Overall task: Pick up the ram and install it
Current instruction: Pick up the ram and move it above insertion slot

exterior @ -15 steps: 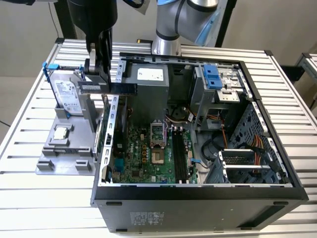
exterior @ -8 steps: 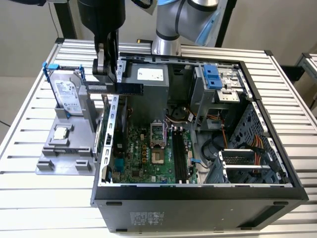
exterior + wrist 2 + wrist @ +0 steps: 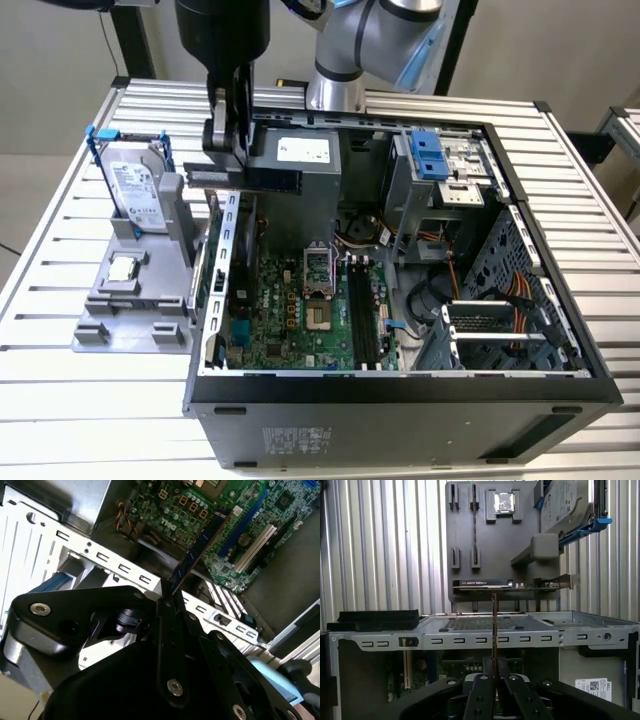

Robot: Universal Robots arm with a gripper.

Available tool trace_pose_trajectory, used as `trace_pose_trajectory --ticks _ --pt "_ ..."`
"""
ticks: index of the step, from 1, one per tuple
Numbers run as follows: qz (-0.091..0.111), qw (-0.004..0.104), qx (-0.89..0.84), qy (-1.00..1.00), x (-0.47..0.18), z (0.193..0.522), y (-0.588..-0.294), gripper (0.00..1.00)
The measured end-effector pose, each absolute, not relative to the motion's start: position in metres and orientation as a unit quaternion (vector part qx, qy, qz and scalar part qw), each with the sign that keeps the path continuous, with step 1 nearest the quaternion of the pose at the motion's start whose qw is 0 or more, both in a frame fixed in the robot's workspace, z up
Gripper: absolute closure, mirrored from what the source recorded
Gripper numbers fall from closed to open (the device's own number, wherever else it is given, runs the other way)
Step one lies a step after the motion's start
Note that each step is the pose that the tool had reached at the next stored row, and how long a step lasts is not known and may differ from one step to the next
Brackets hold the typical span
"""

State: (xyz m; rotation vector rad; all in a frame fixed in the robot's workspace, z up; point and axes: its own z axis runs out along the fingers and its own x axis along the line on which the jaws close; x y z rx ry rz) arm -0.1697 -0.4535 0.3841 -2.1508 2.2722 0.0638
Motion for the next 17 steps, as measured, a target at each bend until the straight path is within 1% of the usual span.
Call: trace_pose_trajectory --ticks 17 --pt "0.020 0.007 -0.671 0.741 -0.144 0.384 -0.453 1.00"
